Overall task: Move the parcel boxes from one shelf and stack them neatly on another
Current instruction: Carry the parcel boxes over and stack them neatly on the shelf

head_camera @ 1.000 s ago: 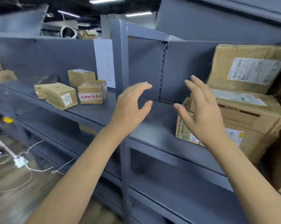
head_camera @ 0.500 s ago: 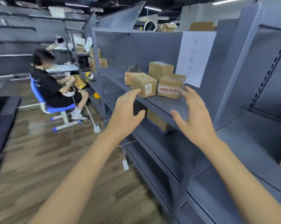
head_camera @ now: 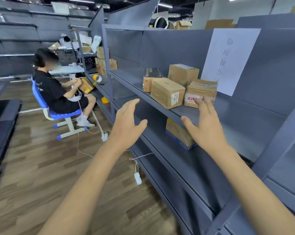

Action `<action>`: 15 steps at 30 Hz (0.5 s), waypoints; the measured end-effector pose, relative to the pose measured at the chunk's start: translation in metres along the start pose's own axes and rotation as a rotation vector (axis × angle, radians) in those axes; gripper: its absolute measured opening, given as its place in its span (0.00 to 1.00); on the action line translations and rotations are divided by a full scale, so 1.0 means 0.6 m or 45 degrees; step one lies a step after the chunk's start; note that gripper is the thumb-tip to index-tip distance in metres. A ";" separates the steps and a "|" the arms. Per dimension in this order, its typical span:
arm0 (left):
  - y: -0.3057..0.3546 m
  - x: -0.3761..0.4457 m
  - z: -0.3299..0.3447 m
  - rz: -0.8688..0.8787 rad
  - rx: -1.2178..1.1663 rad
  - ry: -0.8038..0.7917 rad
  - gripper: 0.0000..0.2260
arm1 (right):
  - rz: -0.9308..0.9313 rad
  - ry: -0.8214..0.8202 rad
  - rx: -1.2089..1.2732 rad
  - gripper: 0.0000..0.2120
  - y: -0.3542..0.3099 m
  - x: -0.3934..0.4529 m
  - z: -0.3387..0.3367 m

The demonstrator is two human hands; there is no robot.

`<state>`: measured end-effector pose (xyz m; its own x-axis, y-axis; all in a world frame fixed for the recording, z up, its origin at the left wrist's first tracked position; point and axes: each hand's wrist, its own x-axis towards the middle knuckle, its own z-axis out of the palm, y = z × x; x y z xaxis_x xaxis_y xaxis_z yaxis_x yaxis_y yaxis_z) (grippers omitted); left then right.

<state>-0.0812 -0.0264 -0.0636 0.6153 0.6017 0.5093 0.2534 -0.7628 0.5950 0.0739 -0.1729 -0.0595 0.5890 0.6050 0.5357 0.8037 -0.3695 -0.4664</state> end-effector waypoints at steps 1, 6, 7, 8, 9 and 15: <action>-0.009 0.009 0.003 -0.009 0.000 -0.005 0.27 | 0.021 -0.002 0.000 0.31 0.003 0.011 0.008; -0.061 0.077 0.017 -0.031 0.016 -0.010 0.26 | 0.078 -0.014 -0.013 0.31 0.012 0.082 0.057; -0.072 0.095 0.023 -0.034 0.020 -0.013 0.25 | 0.084 -0.021 -0.016 0.31 0.017 0.097 0.068; -0.081 0.112 0.030 -0.036 0.025 -0.017 0.25 | 0.090 -0.027 -0.016 0.32 0.023 0.114 0.080; -0.089 0.129 0.039 -0.034 0.029 -0.022 0.25 | 0.093 -0.031 -0.020 0.32 0.030 0.130 0.091; -0.124 0.269 0.081 -0.028 0.037 -0.072 0.24 | 0.079 -0.065 -0.191 0.36 0.057 0.267 0.152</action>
<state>0.0356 0.1163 -0.0559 0.6503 0.6048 0.4597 0.2888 -0.7565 0.5868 0.1877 -0.0242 -0.0539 0.6359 0.6113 0.4711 0.7717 -0.5061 -0.3851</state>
